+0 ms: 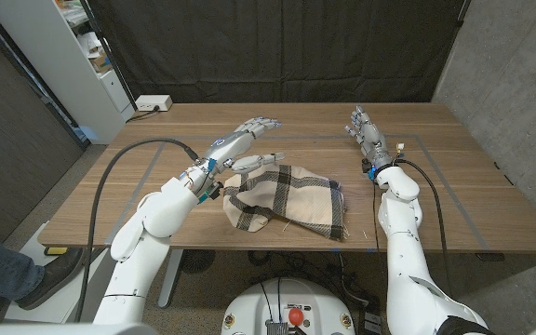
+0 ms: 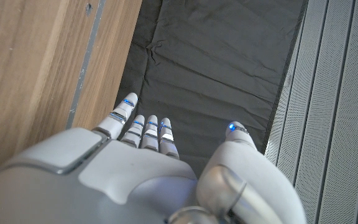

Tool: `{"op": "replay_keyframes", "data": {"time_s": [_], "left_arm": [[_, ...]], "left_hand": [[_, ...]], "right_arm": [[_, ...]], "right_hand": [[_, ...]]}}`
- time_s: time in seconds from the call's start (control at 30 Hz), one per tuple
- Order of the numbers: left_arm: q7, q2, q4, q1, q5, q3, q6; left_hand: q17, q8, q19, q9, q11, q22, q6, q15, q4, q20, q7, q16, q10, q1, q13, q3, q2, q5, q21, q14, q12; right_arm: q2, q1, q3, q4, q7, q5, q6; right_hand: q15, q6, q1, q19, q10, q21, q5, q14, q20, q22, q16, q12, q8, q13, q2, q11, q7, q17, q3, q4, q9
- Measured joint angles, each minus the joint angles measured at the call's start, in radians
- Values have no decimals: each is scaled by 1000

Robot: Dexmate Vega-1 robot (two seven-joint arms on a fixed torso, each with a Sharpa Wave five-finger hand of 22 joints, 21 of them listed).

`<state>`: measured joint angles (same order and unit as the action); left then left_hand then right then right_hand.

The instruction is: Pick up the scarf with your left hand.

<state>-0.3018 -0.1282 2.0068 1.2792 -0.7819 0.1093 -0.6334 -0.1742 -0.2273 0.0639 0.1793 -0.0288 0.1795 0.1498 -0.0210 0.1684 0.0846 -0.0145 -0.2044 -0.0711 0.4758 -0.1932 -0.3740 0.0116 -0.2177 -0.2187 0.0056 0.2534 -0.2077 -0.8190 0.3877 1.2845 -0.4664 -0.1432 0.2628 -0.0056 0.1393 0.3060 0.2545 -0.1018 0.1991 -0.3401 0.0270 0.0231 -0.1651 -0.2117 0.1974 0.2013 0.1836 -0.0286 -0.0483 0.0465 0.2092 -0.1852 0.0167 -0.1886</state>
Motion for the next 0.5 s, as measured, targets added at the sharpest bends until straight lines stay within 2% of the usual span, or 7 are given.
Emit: {"op": "replay_keyframes", "data": {"time_s": [0.2, 0.5], "left_arm": [[8, -13, 10, 2, -19, -9, 15], [20, -35, 23, 3, -49, -23, 31]], "left_hand": [[0, 8, -33, 0, 10, 0, 2, -5, 0, 59, 2, 0, -10, 14, 0, 0, 6, 0, -8, 16, 0], [-1, 8, -38, 0, 10, 5, 16, -9, -5, 64, 16, 0, -26, 21, -5, -4, 13, 0, -8, 36, 0]], "right_arm": [[0, 3, 1, -4, 0, 0, 1], [-1, 6, 3, -5, 1, 0, 3]], "right_hand": [[0, 0, 5, 0, 0, 0, 0, 0, 0, 0, 0, 0, 0, 0, 5, 0, 0, 0, 0, 0, 0], [5, 0, 5, 0, 0, 0, 0, 5, 0, 0, 0, 0, 0, 0, 5, 0, 0, 0, 0, 0, 0]]}}
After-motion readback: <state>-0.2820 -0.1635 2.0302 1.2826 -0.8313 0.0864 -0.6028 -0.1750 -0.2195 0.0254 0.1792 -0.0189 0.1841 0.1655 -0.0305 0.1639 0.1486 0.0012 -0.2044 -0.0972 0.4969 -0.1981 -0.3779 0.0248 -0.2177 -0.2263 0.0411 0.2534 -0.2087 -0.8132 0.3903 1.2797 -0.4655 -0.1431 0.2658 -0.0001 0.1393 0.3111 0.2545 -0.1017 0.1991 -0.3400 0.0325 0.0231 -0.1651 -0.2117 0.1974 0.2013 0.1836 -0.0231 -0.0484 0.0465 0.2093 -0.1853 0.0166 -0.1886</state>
